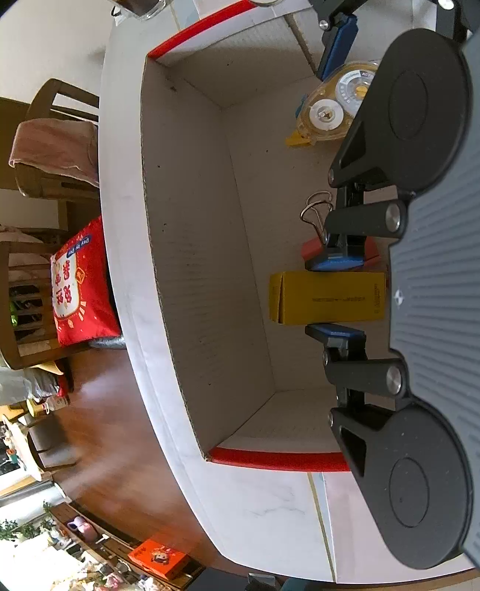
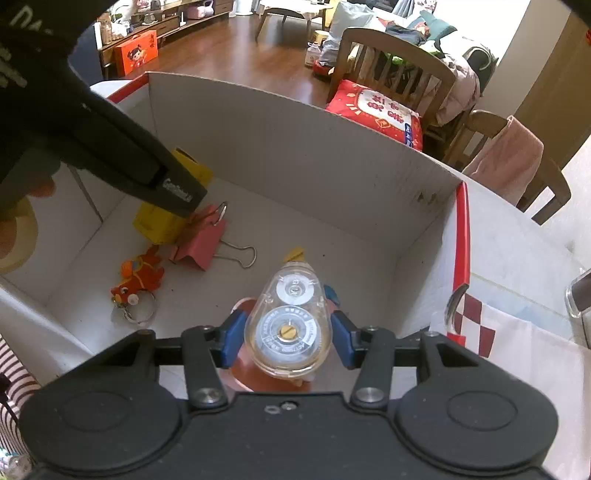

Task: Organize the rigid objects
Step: 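Open the left tool releasing the yellow box while the right tool releases the tape, then withdraw both tools from the box toward the remaining items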

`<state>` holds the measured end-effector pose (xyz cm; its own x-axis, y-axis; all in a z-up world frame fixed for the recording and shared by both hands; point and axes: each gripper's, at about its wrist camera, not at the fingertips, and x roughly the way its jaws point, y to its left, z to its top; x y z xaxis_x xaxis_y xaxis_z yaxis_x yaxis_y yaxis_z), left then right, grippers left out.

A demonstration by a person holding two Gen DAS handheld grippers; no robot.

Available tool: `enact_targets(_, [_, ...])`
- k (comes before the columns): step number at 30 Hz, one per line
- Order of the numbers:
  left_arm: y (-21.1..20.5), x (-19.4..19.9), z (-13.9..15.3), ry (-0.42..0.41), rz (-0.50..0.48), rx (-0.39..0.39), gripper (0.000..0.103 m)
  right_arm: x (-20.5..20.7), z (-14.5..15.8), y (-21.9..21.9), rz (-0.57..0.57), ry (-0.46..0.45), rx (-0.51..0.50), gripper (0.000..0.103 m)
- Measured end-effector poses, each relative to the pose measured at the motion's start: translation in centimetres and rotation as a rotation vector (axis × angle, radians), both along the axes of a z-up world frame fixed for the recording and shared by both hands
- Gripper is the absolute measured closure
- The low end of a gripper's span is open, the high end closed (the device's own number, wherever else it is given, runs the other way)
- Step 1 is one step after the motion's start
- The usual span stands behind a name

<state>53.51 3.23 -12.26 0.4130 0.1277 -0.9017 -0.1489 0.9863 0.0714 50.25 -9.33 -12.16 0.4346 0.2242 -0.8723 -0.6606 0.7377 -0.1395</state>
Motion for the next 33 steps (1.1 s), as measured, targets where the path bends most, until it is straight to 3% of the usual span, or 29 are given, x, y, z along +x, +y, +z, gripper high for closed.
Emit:
enact_targets(6, [0.1,-0.1,-0.6,0.033,0.01,0.002,0.074,0.0,0.6,-0.3,-0.004,0.007,0.028,0.046])
enact_targets(9, [0.3,-0.5,-0.3,0.023,0.019,-0.006,0.073,-0.2,1.1,-0.5,-0.005,0.009,0.053,0.04])
enact_targets(14, [0.4,-1.3,0.6,0.003,0.026,-0.021,0.072,-0.5,2.1,-1.1,-0.013,0.001,0.079,0.039])
enact_targets(16, [0.3,-1.8,0.9,-0.006,0.026,-0.025,0.064,-0.7,2.5,-1.4,-0.017,-0.001,0.091,0.036])
enact_targets(17, [0.2,-2.0,1.1,-0.013,0.027,-0.024,0.049,-0.8,2.7,-1.5,-0.017,0.002,0.098,0.033])
enact_targets(18, [0.2,-2.3,1.4,-0.024,0.027,-0.021,0.042,-0.9,2.9,-1.6,-0.019,0.001,0.104,0.033])
enact_targets(33, [-1.3,-6.3,6.0,-0.114,0.024,0.009,0.041,-3.2,6.9,-3.8,-0.004,-0.036,0.195,0.02])
